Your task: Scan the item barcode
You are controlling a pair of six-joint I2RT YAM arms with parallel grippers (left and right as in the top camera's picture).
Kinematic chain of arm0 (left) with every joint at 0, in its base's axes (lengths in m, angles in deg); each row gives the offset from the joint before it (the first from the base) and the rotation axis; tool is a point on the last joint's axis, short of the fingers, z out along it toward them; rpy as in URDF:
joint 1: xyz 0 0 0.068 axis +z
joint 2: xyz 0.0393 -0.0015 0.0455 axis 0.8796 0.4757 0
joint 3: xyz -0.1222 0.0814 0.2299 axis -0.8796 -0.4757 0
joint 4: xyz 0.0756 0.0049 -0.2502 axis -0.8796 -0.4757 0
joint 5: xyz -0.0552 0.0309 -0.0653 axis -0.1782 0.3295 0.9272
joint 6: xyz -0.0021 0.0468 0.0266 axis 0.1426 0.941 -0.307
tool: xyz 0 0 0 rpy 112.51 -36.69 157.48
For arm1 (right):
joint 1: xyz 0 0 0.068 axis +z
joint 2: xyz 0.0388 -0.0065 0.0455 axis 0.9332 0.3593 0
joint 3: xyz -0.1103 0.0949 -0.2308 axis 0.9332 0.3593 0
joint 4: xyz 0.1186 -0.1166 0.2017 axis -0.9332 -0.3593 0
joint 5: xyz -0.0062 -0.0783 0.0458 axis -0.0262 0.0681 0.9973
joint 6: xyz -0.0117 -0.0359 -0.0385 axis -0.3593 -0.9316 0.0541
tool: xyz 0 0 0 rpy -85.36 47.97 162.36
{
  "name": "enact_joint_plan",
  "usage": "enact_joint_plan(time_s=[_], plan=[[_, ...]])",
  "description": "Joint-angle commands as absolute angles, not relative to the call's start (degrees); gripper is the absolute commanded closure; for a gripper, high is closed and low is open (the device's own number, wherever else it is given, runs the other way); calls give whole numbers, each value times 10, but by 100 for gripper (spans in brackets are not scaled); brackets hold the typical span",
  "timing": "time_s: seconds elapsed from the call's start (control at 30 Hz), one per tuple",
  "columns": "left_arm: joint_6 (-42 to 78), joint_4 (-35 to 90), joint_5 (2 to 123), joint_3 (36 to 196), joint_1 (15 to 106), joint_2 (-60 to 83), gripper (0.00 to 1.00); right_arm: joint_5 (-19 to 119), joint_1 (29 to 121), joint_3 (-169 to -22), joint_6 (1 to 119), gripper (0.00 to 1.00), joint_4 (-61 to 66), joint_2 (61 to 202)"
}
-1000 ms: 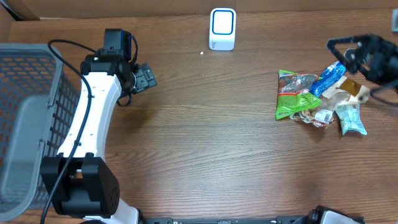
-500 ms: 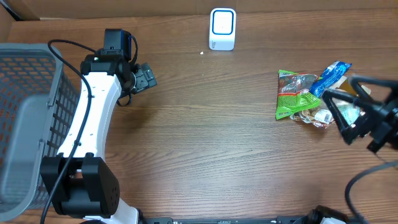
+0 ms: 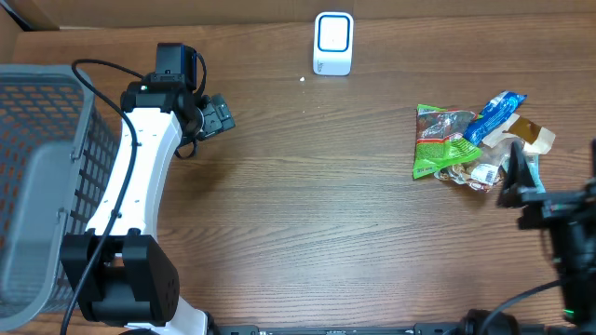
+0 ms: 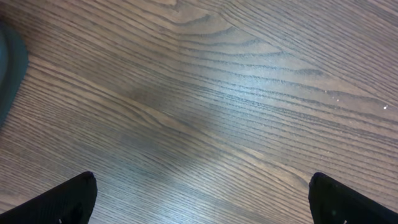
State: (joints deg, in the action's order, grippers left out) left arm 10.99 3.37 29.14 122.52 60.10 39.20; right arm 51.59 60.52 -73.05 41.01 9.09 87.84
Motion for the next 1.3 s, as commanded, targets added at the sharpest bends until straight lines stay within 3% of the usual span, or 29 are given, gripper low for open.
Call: enact_joint_plan(time_s=[0.0, 0.2, 0.47, 0.6, 1.27], plan=[[106, 34, 290, 1223, 597, 388, 0, 490, 635, -564, 372, 0, 207, 812], [106, 34, 290, 1223, 597, 388, 0, 516, 671, -369, 372, 0, 337, 718], [106, 34, 290, 1223, 597, 388, 0, 525, 690, -223, 372, 0, 368, 627], [106, 34, 290, 1223, 597, 388, 0, 541, 692, -221, 375, 0, 313, 611], [106, 34, 290, 1223, 597, 388, 0, 548, 693, -221, 391, 0, 316, 611]])
